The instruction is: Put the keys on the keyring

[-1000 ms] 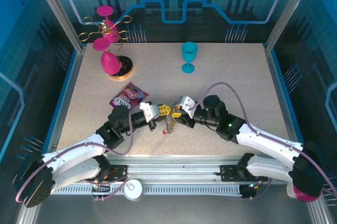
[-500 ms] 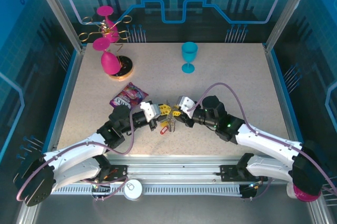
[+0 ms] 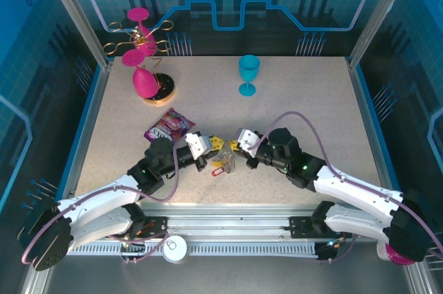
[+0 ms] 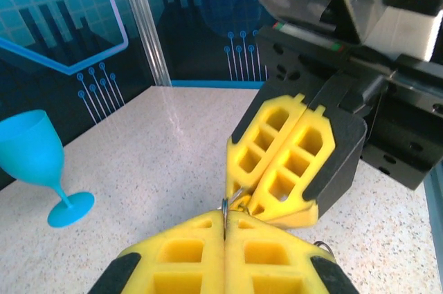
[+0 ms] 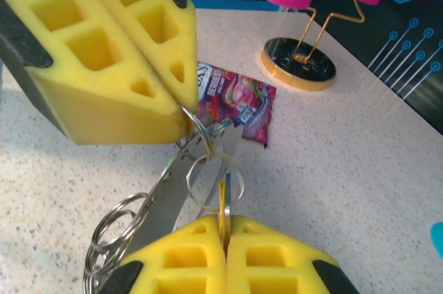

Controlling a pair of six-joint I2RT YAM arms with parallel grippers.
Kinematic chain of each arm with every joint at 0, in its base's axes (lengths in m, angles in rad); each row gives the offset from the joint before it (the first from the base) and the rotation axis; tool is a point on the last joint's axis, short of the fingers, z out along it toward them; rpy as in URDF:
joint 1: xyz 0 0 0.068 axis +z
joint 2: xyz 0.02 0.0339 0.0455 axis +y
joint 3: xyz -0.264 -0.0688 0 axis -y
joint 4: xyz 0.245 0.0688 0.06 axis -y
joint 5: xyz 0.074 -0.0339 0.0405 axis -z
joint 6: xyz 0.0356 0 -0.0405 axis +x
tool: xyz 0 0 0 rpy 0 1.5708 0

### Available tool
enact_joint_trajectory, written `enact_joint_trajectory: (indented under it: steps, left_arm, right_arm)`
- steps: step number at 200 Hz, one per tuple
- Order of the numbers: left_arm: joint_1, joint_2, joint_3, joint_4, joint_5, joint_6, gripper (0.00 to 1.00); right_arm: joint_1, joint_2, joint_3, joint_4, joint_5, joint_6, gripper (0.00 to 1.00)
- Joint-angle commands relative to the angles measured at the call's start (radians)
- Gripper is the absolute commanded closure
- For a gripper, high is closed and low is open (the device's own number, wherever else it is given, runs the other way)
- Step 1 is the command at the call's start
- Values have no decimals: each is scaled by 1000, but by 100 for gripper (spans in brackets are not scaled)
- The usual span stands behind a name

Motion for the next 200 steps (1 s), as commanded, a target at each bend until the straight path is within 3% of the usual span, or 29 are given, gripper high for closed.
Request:
enact_joint_trajectory:
  steps: [1,36,69,83,100,154,186,200]
  left_arm:
    - [-5,-10,19,-25,-19,15,100]
    - [-5,2,15,-39,-29,15,99]
    - [-5,-12,8,-41,-38,5,55]
    - [-4,-57,-11,-37,-71,-11,22]
    - [-5,-145,-45,-35,-152,-44,8]
    - [-2,-423,-92,-145,-717,-136,5]
    - [4,-465,-92,-176,-847,-144,5]
    - [5,-462,-92,-173,-871,-154,5]
  right_arm:
    - [20,-27,62,-73,24,-54,100]
    - [21,-34,119,-153,29,-87,100]
    - [20,-15,153,-197,43,-108,100]
    - [20,7,176,-212,47,-118,100]
    - [21,46,209,-224,43,-130,100]
    - [24,240,351,-191,-18,-146,100]
    - [17,312,413,-179,-38,-127,100]
    - [-34,336,412,-204,-68,-89,100]
